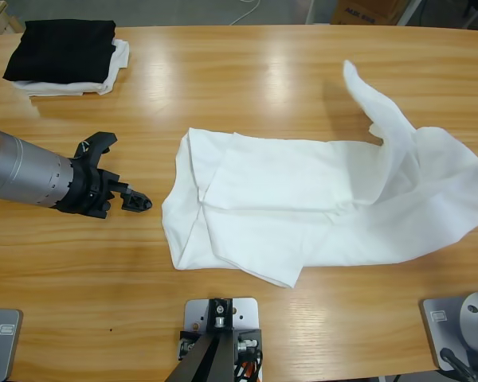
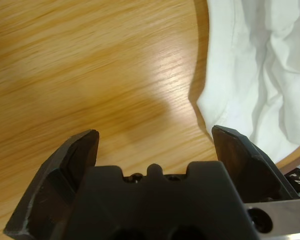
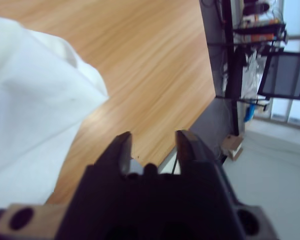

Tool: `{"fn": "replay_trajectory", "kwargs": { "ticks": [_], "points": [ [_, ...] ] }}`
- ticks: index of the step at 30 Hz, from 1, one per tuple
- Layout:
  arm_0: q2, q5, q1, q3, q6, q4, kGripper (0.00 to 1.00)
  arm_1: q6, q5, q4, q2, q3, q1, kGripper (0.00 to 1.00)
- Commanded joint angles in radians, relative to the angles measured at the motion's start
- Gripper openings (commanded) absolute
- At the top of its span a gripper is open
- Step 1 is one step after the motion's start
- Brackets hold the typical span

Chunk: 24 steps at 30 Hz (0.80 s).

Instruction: Fold clothes

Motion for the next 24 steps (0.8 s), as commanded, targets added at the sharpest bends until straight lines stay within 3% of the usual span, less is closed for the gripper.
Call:
{"fn": "replay_trajectory", "kwargs": {
  "ticks": [1, 3, 6, 11, 17, 24],
  "points": [
    [-0.014, -0.021, -0.115, -0.131, 0.206, -0.022, 0.954, 0.005, 0.132, 0.02, -0.169, -0.019, 0.085, 1.0],
    [0.039, -0.035, -0.168, -0.263, 0.354, 0.001, 0.954, -0.012, 0.203, -0.013, -0.198, -0.02, 0.185, 1.0],
    [0.202, -0.034, -0.243, -0.53, 0.522, 0.163, 0.954, -0.019, 0.278, -0.071, -0.212, -0.019, 0.307, 1.0],
    [0.442, -0.002, -0.308, -0.857, 0.775, 0.422, 0.958, -0.055, 0.301, -0.105, -0.219, -0.015, 0.324, 1.0],
    [0.567, 0.064, -0.308, -0.966, 1.017, 0.501, 0.977, -0.074, 0.307, -0.14, -0.229, 0.034, 0.324, 1.0],
    [0.662, 0.063, -0.317, -1.063, 1.04, 0.63, 0.977, -0.087, 0.312, -0.184, -0.198, 0.042, 0.321, 1.0]
  ]
}}
